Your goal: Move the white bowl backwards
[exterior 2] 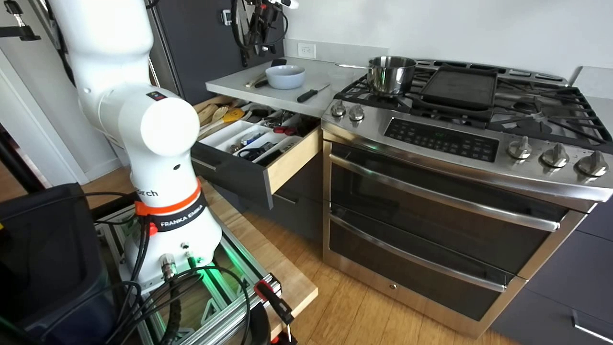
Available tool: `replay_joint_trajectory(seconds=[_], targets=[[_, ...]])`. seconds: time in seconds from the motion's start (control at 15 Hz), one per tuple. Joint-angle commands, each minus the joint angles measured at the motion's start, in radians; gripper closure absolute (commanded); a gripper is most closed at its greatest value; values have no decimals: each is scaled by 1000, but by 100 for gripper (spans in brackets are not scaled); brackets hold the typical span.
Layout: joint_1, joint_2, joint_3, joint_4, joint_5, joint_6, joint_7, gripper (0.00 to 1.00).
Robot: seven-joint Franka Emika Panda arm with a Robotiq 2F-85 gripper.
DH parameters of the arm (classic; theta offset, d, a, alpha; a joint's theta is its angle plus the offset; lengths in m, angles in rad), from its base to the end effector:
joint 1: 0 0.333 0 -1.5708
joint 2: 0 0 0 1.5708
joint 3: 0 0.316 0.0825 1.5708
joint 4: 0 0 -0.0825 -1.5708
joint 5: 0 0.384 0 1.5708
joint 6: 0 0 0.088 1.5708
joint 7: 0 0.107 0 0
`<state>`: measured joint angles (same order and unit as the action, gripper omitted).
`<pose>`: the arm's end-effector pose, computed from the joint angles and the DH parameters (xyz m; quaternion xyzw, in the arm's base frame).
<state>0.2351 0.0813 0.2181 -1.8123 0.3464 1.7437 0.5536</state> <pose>0.5010 0.2747 0.4854 -0.9775 0.0910 0.1488 0.1187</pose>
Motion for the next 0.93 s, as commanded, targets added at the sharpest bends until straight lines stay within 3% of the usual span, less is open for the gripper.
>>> replay_joint_trajectory(seconds=[0.0, 0.07, 0.13, 0.6, 0.87], targets=[[21, 47, -6, -4, -117, 49, 176, 0], [20, 63, -7, -2, -120, 99, 153, 0], [12, 43, -5, 3, -85, 45, 116, 0], [16, 70, -7, 8, -101, 88, 131, 0], [20, 148, -24, 53, -120, 187, 214, 0]])
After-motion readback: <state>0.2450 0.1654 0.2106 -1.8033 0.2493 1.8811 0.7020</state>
